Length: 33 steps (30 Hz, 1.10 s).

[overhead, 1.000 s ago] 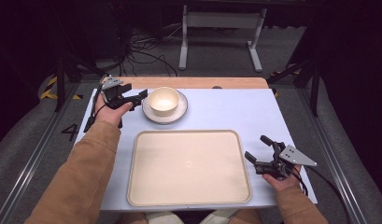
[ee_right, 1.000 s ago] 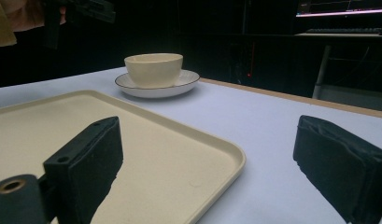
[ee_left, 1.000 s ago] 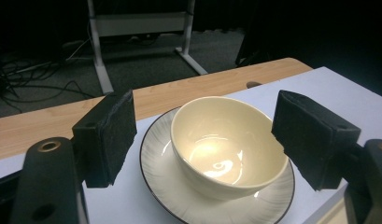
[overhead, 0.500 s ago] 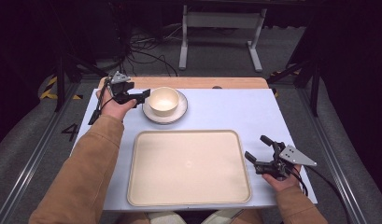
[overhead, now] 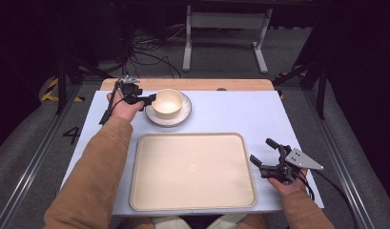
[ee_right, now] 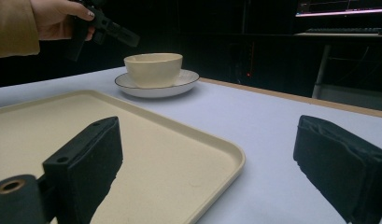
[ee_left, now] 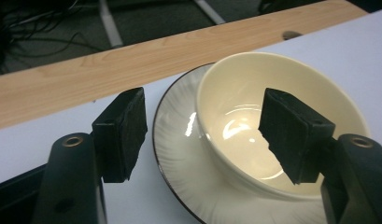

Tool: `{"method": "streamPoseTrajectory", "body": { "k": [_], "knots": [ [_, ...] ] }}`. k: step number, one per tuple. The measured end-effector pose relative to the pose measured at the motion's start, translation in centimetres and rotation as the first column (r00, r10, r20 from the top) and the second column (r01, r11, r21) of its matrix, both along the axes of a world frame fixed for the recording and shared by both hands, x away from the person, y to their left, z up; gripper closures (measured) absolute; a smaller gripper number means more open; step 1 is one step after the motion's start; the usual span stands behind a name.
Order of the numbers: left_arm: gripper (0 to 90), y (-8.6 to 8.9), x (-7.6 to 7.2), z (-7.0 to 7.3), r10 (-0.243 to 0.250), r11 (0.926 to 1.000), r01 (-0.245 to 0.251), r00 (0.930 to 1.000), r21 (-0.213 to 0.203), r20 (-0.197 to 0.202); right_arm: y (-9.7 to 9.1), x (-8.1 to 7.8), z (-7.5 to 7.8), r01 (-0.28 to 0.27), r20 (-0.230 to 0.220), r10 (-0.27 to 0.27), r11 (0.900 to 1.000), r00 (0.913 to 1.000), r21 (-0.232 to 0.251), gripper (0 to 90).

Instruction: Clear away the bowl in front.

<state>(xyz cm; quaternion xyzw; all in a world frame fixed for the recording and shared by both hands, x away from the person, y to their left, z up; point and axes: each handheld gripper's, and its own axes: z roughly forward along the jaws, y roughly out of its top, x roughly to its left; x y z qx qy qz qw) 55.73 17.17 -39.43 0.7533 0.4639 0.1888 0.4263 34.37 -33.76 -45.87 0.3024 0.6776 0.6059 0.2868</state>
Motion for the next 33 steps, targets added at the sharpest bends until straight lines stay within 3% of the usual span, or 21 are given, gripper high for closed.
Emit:
{"method": "streamPoseTrajectory", "body": {
  "k": [8, 15, 19, 33],
  "knots": [
    [32.9, -0.9, 0.6, -0.7, 0.034, 0.9994, -0.034, 0.9987, 0.0, -0.039, 0.0, 0.0, 0.0, 0.001, 0.0, -0.001, 1.0, 1.0, 0.0, 8.5],
    [33.5, -1.5, 1.0, -1.5, 0.034, 0.9994, -0.034, 0.9966, 0.007, -0.075, 0.0, 0.0, 0.0, 0.002, 0.001, -0.002, 1.0, 1.0, 0.0, 8.5],
    [33.3, -1.7, 1.3, -1.9, 0.038, 0.9989, -0.041, 0.9946, -0.024, -0.096, 0.0, 0.0, 0.0, 0.001, 0.0, -0.001, 1.0, 1.0, -0.001, 8.4],
    [33.4, -2.0, 1.8, -3.2, 0.056, 0.9984, -0.055, 0.9862, 0.006, -0.156, 0.0, 0.0, 0.0, 0.0, -0.001, 0.0, 1.0, 1.0, 0.0, 8.9]
  ]
}}
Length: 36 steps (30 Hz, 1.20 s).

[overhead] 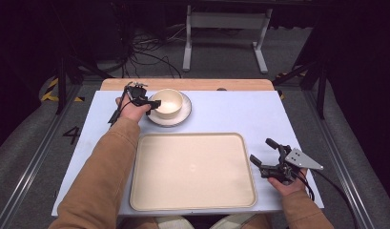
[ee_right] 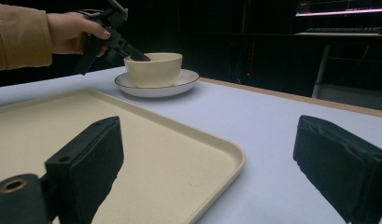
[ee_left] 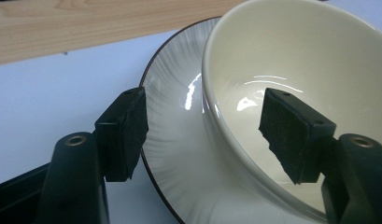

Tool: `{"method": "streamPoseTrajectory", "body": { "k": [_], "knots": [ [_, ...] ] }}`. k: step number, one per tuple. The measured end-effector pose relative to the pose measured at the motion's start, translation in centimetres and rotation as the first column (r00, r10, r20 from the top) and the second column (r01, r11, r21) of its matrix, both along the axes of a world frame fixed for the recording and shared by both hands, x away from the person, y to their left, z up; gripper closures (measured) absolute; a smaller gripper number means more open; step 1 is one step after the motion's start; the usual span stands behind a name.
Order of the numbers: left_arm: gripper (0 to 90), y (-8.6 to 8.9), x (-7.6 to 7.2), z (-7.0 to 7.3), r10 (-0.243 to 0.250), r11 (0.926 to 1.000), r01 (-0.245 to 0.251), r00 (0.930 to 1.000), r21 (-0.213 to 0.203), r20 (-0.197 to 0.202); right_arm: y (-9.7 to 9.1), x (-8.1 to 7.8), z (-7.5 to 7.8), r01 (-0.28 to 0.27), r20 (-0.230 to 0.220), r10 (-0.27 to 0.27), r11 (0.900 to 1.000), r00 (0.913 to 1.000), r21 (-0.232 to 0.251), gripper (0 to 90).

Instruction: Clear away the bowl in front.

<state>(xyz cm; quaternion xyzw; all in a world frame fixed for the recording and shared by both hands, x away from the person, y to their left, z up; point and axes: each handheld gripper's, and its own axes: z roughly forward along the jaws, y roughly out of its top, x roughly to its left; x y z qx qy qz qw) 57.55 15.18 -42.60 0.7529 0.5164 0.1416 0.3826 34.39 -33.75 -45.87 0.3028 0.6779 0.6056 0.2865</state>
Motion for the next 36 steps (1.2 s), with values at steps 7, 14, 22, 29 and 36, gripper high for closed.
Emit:
{"method": "streamPoseTrajectory", "body": {
  "k": [7, 14, 22, 29, 36],
  "knots": [
    [35.4, -0.11, 0.07, -0.26, 0.012, 0.9999, -0.012, 0.9998, -0.002, -0.013, 0.0, -0.01, 0.0, 0.001, 0.0, -0.001, 1.0, 1.0, 0.0, 8.9],
    [43.3, -0.25, 0.15, -0.42, 0.029, 0.9992, -0.029, 0.9993, -0.027, -0.022, 0.0, -0.01, 0.0, 0.001, 0.001, -0.001, 1.0, 1.0, -0.001, 8.9],
    [61.9, -0.32, 0.16, -0.21, 0.038, 0.9983, -0.039, 0.9992, -0.043, -0.012, 0.01, -0.03, 0.0, 0.001, 0.002, -0.001, 1.0, 1.0, 0.0, 8.9],
    [72.6, -0.58, 0.17, -0.16, 0.051, 0.9972, -0.051, 0.9986, -0.054, -0.013, 0.01, -0.03, 0.0, 0.001, 0.002, -0.001, 1.0, 1.0, -0.001, 8.8],
    [80.9, -0.89, 0.21, -0.11, 0.087, 0.9943, -0.088, 0.996, -0.06, -0.021, 0.01, -0.04, 0.0, 0.002, 0.003, -0.002, 1.0, 1.0, -0.001, 8.8]
  ]
}}
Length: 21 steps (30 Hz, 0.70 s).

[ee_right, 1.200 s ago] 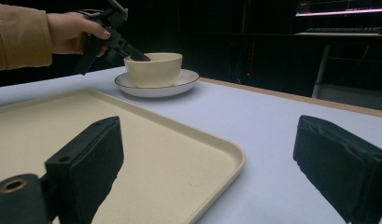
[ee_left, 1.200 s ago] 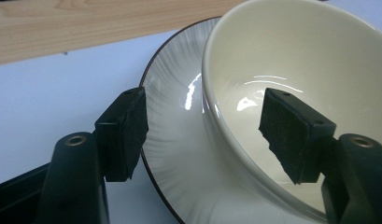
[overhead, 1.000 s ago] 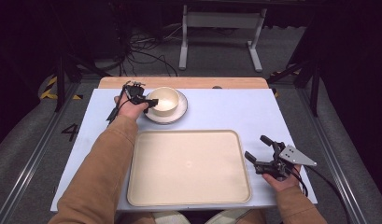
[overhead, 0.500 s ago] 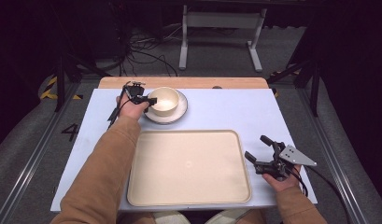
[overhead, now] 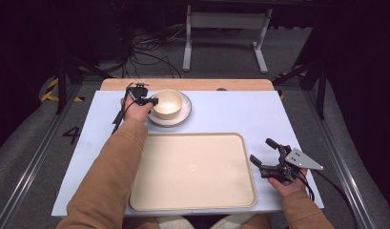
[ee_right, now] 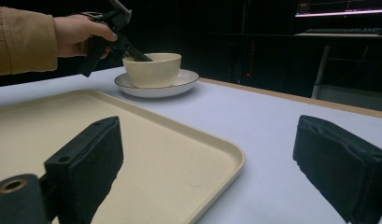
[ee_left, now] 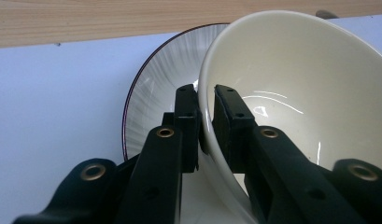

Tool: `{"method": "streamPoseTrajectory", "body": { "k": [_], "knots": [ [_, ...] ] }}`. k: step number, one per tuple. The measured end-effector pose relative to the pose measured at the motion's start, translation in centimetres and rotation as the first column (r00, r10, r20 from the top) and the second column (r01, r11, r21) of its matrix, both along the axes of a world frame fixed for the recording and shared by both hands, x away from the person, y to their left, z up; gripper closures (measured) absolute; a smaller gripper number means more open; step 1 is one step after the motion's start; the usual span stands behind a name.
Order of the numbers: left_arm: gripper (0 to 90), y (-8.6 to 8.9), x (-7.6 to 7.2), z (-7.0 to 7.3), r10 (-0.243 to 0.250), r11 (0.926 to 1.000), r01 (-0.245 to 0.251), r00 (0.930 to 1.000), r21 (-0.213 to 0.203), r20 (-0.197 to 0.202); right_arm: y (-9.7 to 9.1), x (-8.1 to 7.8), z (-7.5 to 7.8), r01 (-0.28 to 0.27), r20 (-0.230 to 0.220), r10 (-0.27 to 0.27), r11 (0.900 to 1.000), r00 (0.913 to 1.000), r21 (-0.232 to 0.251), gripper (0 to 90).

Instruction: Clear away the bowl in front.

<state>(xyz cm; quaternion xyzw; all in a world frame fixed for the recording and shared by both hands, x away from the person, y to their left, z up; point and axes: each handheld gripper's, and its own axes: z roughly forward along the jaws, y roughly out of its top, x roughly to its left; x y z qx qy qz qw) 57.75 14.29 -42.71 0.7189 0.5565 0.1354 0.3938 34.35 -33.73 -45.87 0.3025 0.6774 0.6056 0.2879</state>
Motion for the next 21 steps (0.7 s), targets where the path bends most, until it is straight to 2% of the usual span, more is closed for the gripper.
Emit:
{"method": "streamPoseTrajectory", "body": {
  "k": [7, 10, 13, 18, 21],
  "knots": [
    [82.5, 0.1, 0.0, 0.2, 0.026, 0.9996, -0.026, 0.9995, 0.008, -0.017, 0.0, 0.0, 0.0, -0.001, 0.002, 0.001, 1.0, 1.0, 0.0, 8.7],
    [82.6, 0.1, 0.0, 0.2, 0.036, 0.9993, -0.036, 0.999, -0.008, -0.026, 0.0, 0.0, 0.0, -0.001, 0.002, 0.001, 1.0, 1.0, 0.001, 8.7],
    [82.4, 0.1, -0.1, 0.5, 0.039, 0.9992, -0.039, 0.999, -0.013, -0.024, 0.0, 0.0, 0.0, 0.0, 0.002, 0.0, 1.0, 1.0, 0.001, 8.7],
    [80.4, 0.2, -0.3, 1.4, 0.047, 0.9988, -0.047, 0.9988, -0.015, 0.009, 0.0, 0.0, 0.0, 0.0, 0.002, 0.0, 1.0, 1.0, 0.001, 8.6],
    [80.0, 0.5, -0.5, 1.7, 0.053, 0.9985, -0.053, 0.9986, -0.016, 0.001, 0.0, 0.0, 0.0, 0.001, 0.004, -0.001, 1.0, 1.0, -0.001, 8.5]
  ]
}}
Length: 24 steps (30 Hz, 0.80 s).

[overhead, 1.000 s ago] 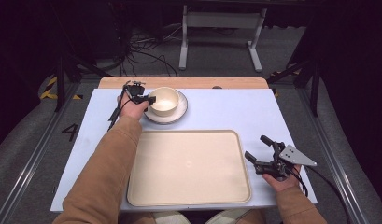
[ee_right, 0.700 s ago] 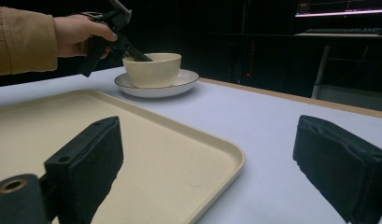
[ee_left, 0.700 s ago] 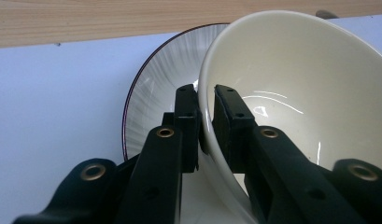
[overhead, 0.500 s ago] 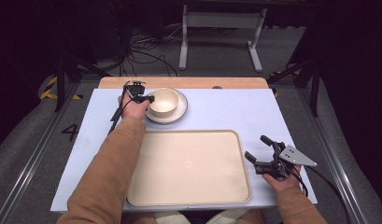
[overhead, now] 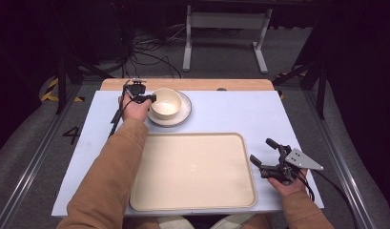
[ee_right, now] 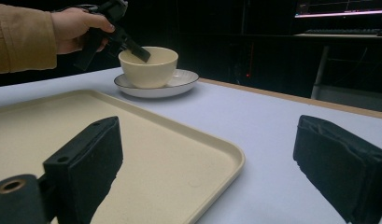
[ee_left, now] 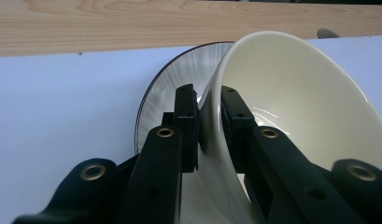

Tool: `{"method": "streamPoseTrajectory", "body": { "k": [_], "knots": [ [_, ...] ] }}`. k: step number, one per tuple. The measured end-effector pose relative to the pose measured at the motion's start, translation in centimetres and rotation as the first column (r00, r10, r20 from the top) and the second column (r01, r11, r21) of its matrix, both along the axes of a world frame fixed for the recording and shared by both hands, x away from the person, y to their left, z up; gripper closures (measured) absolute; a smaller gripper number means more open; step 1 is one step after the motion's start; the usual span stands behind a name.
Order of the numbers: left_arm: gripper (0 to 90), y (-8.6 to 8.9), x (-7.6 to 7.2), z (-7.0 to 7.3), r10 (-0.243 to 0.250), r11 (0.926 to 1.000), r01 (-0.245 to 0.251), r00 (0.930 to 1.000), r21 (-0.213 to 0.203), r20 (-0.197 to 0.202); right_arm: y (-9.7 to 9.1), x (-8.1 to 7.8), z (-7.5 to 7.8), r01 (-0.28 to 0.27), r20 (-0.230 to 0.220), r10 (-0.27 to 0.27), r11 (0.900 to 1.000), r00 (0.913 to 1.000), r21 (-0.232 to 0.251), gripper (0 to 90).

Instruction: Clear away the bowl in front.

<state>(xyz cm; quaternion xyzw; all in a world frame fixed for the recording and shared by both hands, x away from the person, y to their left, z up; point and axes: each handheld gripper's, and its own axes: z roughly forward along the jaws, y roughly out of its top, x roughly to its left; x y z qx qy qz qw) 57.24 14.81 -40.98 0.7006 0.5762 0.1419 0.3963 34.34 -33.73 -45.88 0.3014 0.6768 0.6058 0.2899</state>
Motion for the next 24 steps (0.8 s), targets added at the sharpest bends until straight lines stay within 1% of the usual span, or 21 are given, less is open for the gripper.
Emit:
{"method": "streamPoseTrajectory", "body": {
  "k": [3, 6, 9, 11, 13, 17, 24],
  "knots": [
    [79.9, 0.2, -0.1, 0.3, -0.001, 1.0, 0.001, 1.0, -0.006, 0.001, 0.0, 0.0, 0.0, 0.0, -0.001, 0.0, 1.0, 1.0, 0.001, 8.5],
    [80.1, 0.3, -0.3, 0.9, -0.003, 0.9996, 0.003, 1.0, -0.029, 0.001, 0.0, 0.0, 0.0, 0.0, -0.001, 0.0, 1.0, 1.0, 0.001, 8.5],
    [80.2, 0.5, -0.6, 1.4, -0.01, 0.9991, 0.01, 0.9999, -0.04, 0.009, 0.0, 0.0, 0.0, -0.001, -0.001, 0.001, 1.0, 1.0, 0.002, 8.4],
    [80.3, 0.6, -0.6, 1.5, -0.006, 0.9992, 0.006, 1.0, -0.04, 0.007, 0.0, 0.0, 0.0, 0.0, -0.001, 0.0, 1.0, 1.0, 0.001, 8.4],
    [80.4, 0.8, -0.7, 1.7, -0.002, 0.9987, 0.002, 1.0, -0.051, -0.001, 0.0, 0.0, 0.0, 0.0, -0.001, 0.0, 1.0, 1.0, 0.001, 8.5],
    [80.8, 1.3, -1.0, 2.2, -0.01, 0.9985, 0.009, 0.9999, -0.053, -0.011, 0.0, 0.0, 0.0, 0.0, -0.001, 0.0, 1.0, 1.0, 0.0, 8.5],
    [81.3, 1.6, -1.4, 3.0, -0.031, 0.9981, 0.03, 0.9993, -0.054, -0.021, 0.0, 0.0, 0.0, 0.001, -0.003, -0.001, 1.0, 1.0, 0.002, 8.5]
  ]
}}
